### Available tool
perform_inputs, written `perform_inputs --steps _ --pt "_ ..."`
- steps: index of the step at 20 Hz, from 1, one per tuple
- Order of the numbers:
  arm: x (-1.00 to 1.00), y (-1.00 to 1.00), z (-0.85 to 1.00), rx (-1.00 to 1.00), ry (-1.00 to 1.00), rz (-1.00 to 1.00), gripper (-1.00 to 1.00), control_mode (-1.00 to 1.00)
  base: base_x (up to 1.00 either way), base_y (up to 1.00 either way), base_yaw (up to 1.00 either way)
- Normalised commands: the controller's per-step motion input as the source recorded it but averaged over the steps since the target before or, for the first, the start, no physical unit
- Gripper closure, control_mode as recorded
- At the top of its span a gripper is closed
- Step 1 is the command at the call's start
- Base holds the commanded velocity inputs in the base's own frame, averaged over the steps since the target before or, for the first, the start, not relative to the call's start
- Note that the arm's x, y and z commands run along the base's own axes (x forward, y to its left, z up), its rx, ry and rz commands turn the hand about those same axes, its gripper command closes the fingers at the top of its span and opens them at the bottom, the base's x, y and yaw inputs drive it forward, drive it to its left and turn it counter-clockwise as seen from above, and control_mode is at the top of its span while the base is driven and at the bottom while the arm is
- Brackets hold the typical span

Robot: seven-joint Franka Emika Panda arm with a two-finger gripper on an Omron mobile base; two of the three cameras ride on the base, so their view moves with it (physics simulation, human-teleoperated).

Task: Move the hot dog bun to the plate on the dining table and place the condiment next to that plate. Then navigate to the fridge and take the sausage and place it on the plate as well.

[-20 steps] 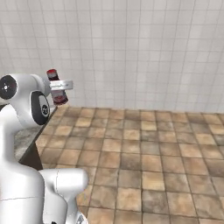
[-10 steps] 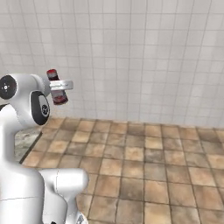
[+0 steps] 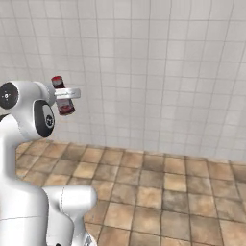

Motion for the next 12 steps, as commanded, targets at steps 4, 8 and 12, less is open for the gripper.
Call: perform_inputs --steps 4,8,12 --pt "0.00 0.00 0.00 0.00 0.00 0.00 1.00 1.00 1.00 -0.29 0.32" --pt "0.00 0.00 0.00 0.00 0.00 0.00 1.00 1.00 1.00 -0.22 0.40" --pt "0.00 0.00 0.00 0.00 0.00 0.00 1.00 1.00 0.96 -0.08 0.56"
